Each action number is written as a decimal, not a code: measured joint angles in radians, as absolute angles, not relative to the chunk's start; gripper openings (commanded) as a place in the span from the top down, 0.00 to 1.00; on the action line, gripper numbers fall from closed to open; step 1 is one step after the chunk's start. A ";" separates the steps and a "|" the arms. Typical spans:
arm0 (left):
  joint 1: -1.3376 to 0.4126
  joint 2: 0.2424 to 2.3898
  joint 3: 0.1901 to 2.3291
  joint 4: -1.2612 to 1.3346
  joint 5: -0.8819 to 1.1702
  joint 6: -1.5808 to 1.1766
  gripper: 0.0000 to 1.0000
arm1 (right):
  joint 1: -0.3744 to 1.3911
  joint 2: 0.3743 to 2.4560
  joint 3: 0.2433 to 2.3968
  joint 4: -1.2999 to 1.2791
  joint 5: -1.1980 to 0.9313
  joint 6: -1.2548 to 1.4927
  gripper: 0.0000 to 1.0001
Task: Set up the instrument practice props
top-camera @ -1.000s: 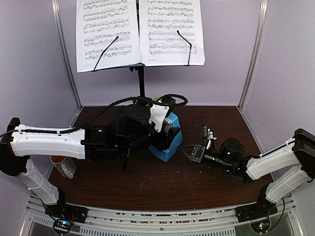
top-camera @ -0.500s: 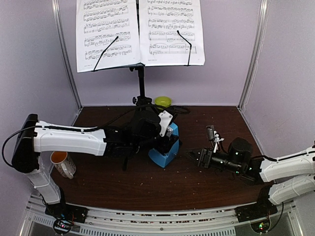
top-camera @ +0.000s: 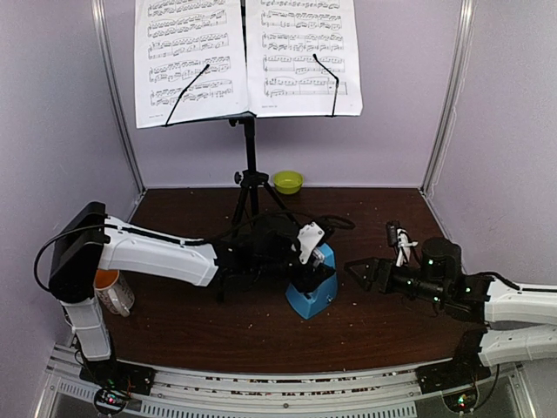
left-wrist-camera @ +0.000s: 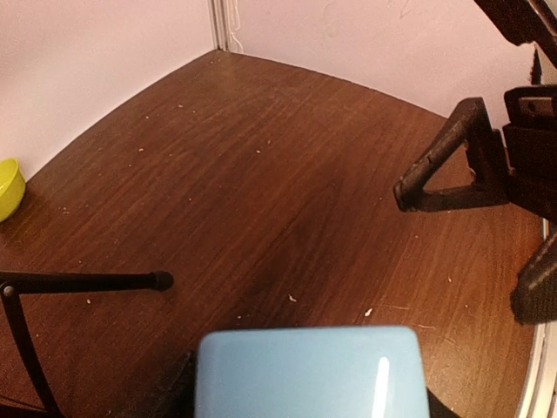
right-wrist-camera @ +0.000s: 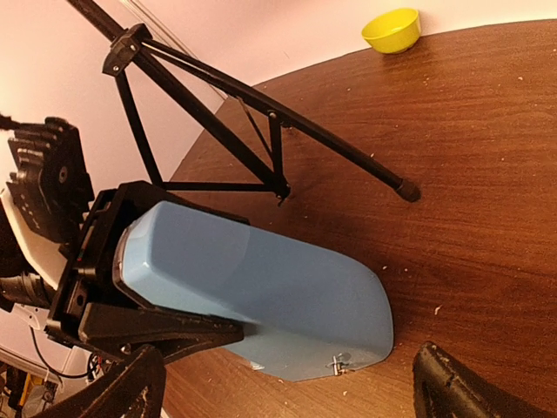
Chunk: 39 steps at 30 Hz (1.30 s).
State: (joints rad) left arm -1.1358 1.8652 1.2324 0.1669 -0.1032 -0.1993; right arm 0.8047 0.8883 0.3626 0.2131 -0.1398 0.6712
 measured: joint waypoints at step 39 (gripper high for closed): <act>-1.105 1.655 1.047 0.240 -0.033 -0.178 0.38 | 0.761 1.225 0.761 -0.021 -0.297 0.690 0.05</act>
